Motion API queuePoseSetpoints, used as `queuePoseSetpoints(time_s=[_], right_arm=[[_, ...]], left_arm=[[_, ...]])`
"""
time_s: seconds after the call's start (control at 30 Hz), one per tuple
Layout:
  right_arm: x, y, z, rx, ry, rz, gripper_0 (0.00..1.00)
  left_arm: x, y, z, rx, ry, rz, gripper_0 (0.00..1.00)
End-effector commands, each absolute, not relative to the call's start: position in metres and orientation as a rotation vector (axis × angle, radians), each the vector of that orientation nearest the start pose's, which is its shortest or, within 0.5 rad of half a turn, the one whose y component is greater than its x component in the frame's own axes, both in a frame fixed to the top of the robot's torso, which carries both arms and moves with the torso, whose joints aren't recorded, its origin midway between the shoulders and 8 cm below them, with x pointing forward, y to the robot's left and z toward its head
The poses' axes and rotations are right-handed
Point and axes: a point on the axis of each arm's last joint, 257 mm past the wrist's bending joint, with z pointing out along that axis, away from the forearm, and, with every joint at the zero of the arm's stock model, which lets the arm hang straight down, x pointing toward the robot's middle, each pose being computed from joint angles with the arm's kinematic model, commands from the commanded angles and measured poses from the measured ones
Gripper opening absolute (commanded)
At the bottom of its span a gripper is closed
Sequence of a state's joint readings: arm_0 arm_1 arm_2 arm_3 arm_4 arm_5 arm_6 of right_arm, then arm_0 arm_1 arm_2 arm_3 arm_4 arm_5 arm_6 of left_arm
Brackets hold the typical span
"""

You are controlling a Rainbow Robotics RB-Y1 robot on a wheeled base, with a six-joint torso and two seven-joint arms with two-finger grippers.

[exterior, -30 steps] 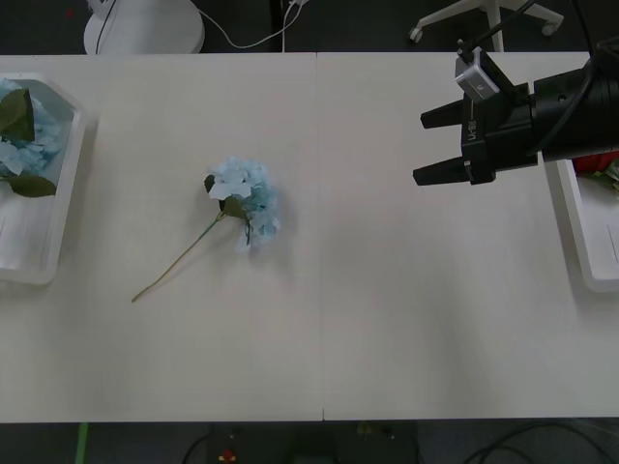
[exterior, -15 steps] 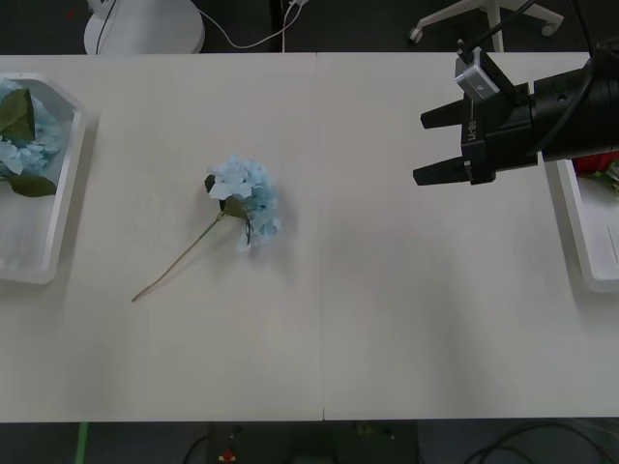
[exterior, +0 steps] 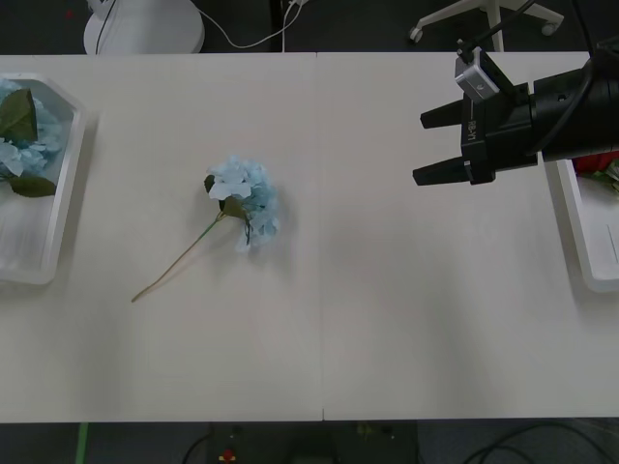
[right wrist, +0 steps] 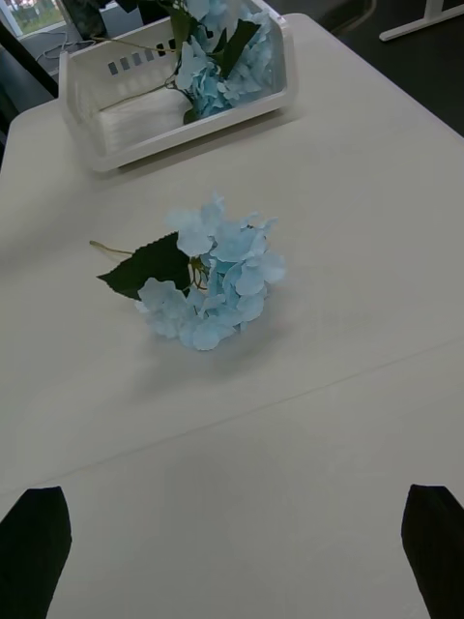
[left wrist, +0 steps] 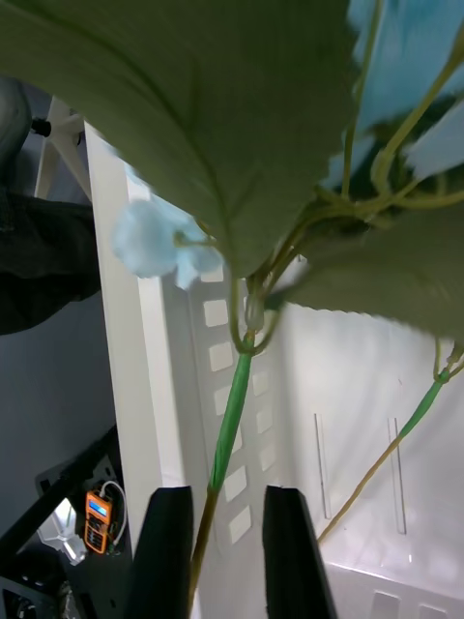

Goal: Put the red flowers into the right box and the blue flowers into the left box

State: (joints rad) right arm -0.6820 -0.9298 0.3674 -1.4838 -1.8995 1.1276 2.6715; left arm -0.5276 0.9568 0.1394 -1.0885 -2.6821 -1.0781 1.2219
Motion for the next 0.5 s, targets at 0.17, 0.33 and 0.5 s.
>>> queuePoseSetpoints(time_s=[0.17, 0.33, 0.5], right_arm=[[0.487, -0.114, -0.069, -1.432, 1.529, 0.611, 0.99], [0.487, -0.114, -0.069, -1.432, 1.529, 0.611, 0.99], [0.487, -0.114, -0.069, -1.432, 1.529, 0.611, 0.99]], left_arm=[[0.536, 0.635, -0.109, 0.362, 2.358, 0.759, 1.00], [0.534, 0.601, -0.086, 0.521, 2.324, 0.598, 1.00], [0.536, 0.554, -0.083, 0.832, 2.227, 0.463, 1.00]])
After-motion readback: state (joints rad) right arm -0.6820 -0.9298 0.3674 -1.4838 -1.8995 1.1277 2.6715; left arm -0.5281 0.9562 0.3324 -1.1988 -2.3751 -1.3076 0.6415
